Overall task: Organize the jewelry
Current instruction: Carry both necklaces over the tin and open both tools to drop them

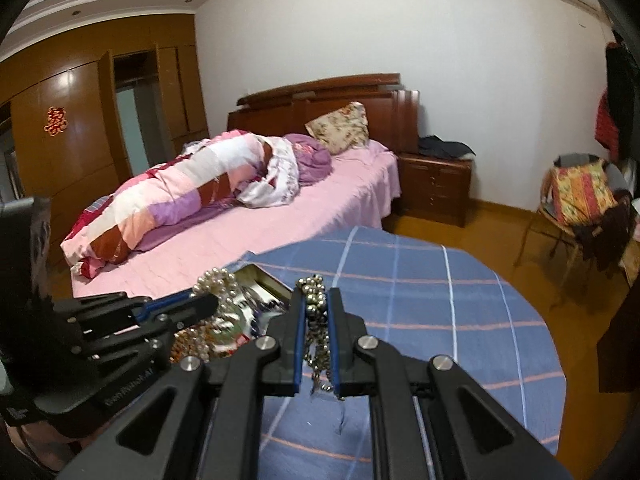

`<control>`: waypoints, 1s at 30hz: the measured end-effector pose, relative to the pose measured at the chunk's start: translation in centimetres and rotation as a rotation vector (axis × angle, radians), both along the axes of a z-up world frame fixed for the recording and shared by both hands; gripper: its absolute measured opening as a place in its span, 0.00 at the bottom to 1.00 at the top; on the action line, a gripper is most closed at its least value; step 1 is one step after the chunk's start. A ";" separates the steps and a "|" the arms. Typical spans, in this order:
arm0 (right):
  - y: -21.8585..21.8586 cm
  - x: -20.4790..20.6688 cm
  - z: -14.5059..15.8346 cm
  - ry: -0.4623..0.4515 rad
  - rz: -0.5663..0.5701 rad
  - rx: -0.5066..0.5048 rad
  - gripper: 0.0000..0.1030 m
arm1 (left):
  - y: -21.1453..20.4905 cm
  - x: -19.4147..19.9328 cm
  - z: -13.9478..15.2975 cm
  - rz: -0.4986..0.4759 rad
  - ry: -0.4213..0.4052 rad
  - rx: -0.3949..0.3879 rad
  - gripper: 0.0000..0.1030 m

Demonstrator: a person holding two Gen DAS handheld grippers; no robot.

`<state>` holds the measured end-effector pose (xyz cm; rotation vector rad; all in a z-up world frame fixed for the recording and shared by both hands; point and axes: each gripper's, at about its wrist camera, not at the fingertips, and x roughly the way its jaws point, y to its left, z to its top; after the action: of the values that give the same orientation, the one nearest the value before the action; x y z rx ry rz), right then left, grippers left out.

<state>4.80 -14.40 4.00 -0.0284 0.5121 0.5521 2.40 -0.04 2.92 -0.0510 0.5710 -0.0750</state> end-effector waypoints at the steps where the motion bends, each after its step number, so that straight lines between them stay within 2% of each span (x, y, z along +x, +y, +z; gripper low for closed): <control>1: 0.5 0.1 0.2 -0.007 0.008 -0.001 0.12 | 0.3 0.0 0.2 0.008 -0.002 0.000 0.05; 14: 4.9 -0.1 1.8 -0.061 0.102 -0.015 0.12 | 3.9 -0.1 1.2 0.088 -0.018 0.008 0.05; 21: 6.5 -0.2 3.6 -0.103 0.135 -0.020 0.12 | 5.1 -0.2 1.9 0.107 -0.028 0.016 0.05; 25: 7.4 -0.2 4.4 -0.118 0.149 -0.016 0.12 | 5.6 0.0 1.6 0.119 -0.023 0.016 0.05; 30: 8.4 0.3 3.7 -0.103 0.160 -0.017 0.12 | 6.1 0.7 0.7 0.126 0.005 0.008 0.05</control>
<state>5.09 -5.97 7.73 -0.1141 0.4162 0.6988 3.10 6.04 3.66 -0.0793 0.5715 0.0503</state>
